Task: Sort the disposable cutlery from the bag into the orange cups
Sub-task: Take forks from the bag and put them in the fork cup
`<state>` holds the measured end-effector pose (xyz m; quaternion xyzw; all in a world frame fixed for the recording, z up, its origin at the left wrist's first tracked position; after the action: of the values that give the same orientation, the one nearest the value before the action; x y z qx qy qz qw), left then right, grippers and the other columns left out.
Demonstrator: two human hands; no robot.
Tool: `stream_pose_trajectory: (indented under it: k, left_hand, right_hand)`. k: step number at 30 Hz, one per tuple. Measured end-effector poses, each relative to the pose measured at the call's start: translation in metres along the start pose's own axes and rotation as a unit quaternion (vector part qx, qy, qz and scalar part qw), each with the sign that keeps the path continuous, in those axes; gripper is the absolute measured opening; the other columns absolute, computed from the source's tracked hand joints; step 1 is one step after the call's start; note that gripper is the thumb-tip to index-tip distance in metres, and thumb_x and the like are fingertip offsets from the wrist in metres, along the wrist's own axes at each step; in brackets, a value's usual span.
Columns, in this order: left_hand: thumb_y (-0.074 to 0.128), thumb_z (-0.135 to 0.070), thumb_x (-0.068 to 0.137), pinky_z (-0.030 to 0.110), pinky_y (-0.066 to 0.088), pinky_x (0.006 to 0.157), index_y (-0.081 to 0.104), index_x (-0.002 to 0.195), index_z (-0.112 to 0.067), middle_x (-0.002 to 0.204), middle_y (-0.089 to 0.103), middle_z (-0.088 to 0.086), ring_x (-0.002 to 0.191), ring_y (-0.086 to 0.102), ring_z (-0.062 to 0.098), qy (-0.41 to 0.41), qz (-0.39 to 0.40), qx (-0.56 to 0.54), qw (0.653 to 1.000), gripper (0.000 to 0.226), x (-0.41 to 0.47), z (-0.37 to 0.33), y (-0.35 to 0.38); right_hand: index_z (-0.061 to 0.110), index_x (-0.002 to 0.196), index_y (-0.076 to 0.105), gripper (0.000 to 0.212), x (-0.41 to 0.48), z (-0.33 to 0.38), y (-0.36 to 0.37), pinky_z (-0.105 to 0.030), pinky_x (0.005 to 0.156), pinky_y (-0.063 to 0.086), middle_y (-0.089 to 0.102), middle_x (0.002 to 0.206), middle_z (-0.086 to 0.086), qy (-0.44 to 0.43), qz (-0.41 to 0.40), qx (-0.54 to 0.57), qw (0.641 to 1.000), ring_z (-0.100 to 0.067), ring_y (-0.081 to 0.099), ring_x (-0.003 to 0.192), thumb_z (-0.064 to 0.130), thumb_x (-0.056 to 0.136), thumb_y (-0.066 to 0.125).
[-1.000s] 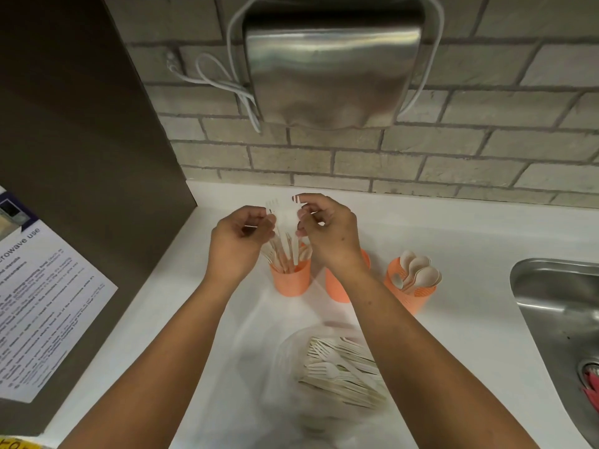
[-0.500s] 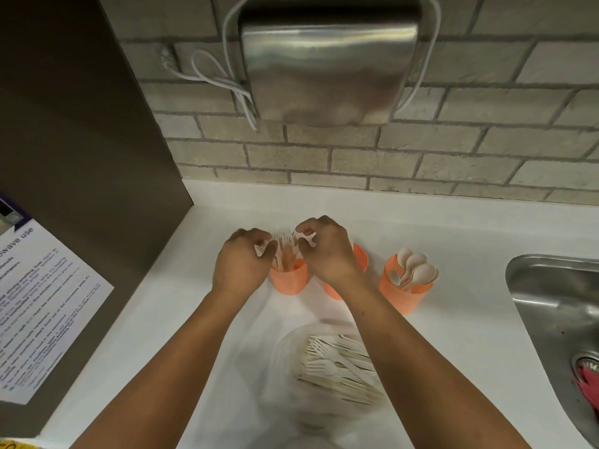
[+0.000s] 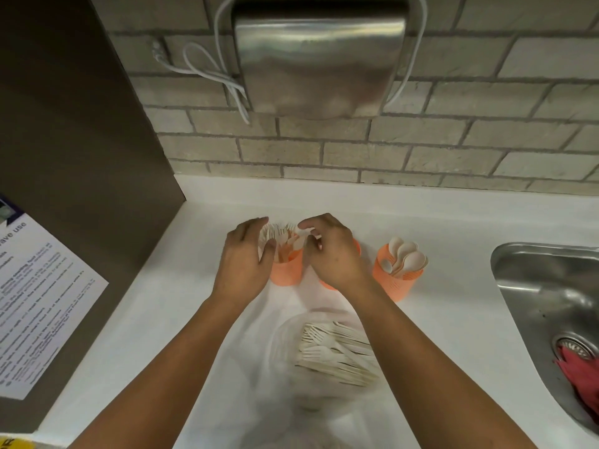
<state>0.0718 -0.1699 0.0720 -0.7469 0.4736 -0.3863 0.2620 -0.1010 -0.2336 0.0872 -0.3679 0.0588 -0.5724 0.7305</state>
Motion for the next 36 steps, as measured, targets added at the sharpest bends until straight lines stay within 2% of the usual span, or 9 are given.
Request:
stream_pose_trajectory:
  k: [2, 4, 7, 9, 11, 14, 21, 29, 36]
  left_hand:
    - [0.061, -0.025, 0.099, 0.026, 0.037, 0.103, 0.059, 0.139, -0.02, 0.135, 0.059, 0.003, 0.121, 0.053, 0.025, 0.012, -0.026, -0.027, 0.999, 0.04, -0.014, -0.012, -0.007]
    - [0.063, -0.024, 0.1, 0.025, 0.042, 0.094, 0.061, 0.131, -0.025, 0.121, 0.059, -0.004, 0.109, 0.055, 0.017, 0.017, -0.028, -0.065, 0.997, 0.031, -0.03, -0.024, -0.01]
    - [0.065, -0.022, 0.099, 0.023, 0.048, 0.075, 0.063, 0.116, -0.03, 0.093, 0.062, -0.012, 0.084, 0.061, 0.009, 0.016, 0.029, -0.125, 0.992, 0.019, -0.051, -0.04, -0.006]
    - [0.067, -0.024, 0.098, 0.025, 0.051, 0.068, 0.063, 0.109, -0.033, 0.078, 0.064, -0.01, 0.073, 0.063, 0.012, 0.002, 0.082, -0.138, 0.987, 0.014, -0.065, -0.046, 0.003]
    - [0.067, -0.027, 0.098, 0.028, 0.053, 0.069, 0.064, 0.107, -0.033, 0.075, 0.066, -0.01, 0.071, 0.063, 0.012, -0.014, 0.115, -0.128, 0.985, 0.011, -0.079, -0.047, 0.013]
    - [0.066, -0.028, 0.099, 0.027, 0.053, 0.07, 0.066, 0.107, -0.033, 0.081, 0.066, -0.015, 0.068, 0.063, 0.01, -0.044, 0.13, -0.12, 0.983, 0.01, -0.099, -0.047, 0.024]
    - [0.066, -0.026, 0.097, 0.029, 0.05, 0.065, 0.067, 0.105, -0.034, 0.083, 0.066, -0.011, 0.057, 0.056, 0.008, -0.078, 0.161, -0.129, 0.975, 0.012, -0.136, -0.045, 0.04]
    - [0.069, -0.024, 0.096, 0.027, 0.049, 0.063, 0.069, 0.101, -0.035, 0.086, 0.063, -0.022, 0.054, 0.055, 0.009, -0.11, 0.141, -0.147, 0.973, 0.012, -0.165, -0.042, 0.037]
    - [0.066, -0.017, 0.098, 0.011, 0.045, 0.063, 0.074, 0.098, -0.031, 0.085, 0.069, -0.008, 0.057, 0.057, 0.005, -0.179, 0.09, -0.201, 0.959, 0.015, -0.172, -0.037, 0.024]
  right_hand:
    - [0.018, 0.1, 0.074, 0.03, -0.01, 0.004, -0.01, -0.018, 0.077, 0.05, 0.069, 0.103, 0.003, -0.008, -0.022, 0.019, 1.0, -0.006, 0.063, 0.084, -0.001, 0.086, 0.056]
    - [0.025, 0.089, 0.073, 0.028, -0.022, 0.005, -0.015, -0.022, 0.071, 0.051, 0.069, 0.081, 0.018, 0.023, 0.029, 0.058, 0.998, -0.001, 0.064, 0.072, 0.002, 0.084, 0.057]
    - [0.015, 0.088, 0.073, 0.016, -0.051, 0.006, -0.011, -0.016, 0.061, 0.047, 0.065, 0.064, 0.016, 0.079, 0.236, 0.053, 0.967, 0.003, 0.06, 0.056, 0.006, 0.089, 0.06]
    - [0.008, 0.092, 0.073, 0.014, -0.078, -0.004, -0.004, -0.019, 0.056, 0.051, 0.068, 0.067, 0.008, 0.111, 0.364, -0.005, 0.925, -0.004, 0.064, 0.054, 0.01, 0.09, 0.06]
    - [0.009, 0.092, 0.073, 0.014, -0.101, -0.023, 0.004, -0.028, 0.06, 0.056, 0.074, 0.078, -0.002, 0.123, 0.416, -0.083, 0.897, -0.019, 0.07, 0.065, 0.013, 0.087, 0.06]
    - [0.01, 0.097, 0.07, 0.016, -0.124, -0.048, 0.008, -0.038, 0.075, 0.056, 0.07, 0.099, -0.007, 0.107, 0.396, -0.197, 0.89, -0.027, 0.066, 0.086, 0.014, 0.082, 0.066]
    - [0.016, 0.089, 0.057, 0.011, -0.164, -0.062, 0.014, -0.034, 0.071, 0.045, 0.059, 0.105, -0.009, 0.056, 0.337, -0.261, 0.903, -0.03, 0.06, 0.097, 0.012, 0.082, 0.064]
    - [0.009, 0.092, 0.061, 0.013, -0.18, -0.065, 0.001, -0.033, 0.065, 0.046, 0.049, 0.108, -0.004, 0.065, 0.234, -0.224, 0.944, -0.027, 0.057, 0.09, 0.021, 0.087, 0.06]
    - [0.01, 0.094, 0.064, 0.01, -0.182, -0.062, -0.017, -0.036, 0.073, 0.051, 0.064, 0.092, -0.003, 0.099, 0.131, -0.096, 0.982, -0.024, 0.06, 0.083, 0.013, 0.092, 0.055]
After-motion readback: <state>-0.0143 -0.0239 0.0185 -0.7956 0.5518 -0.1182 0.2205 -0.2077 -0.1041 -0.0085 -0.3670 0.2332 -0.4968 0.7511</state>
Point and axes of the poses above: each hand's wrist, its own x-axis towards the middle knuckle, its own y-axis out of the palm, z = x × y, the point moved 7 cm from there along x, towards the middle knuckle
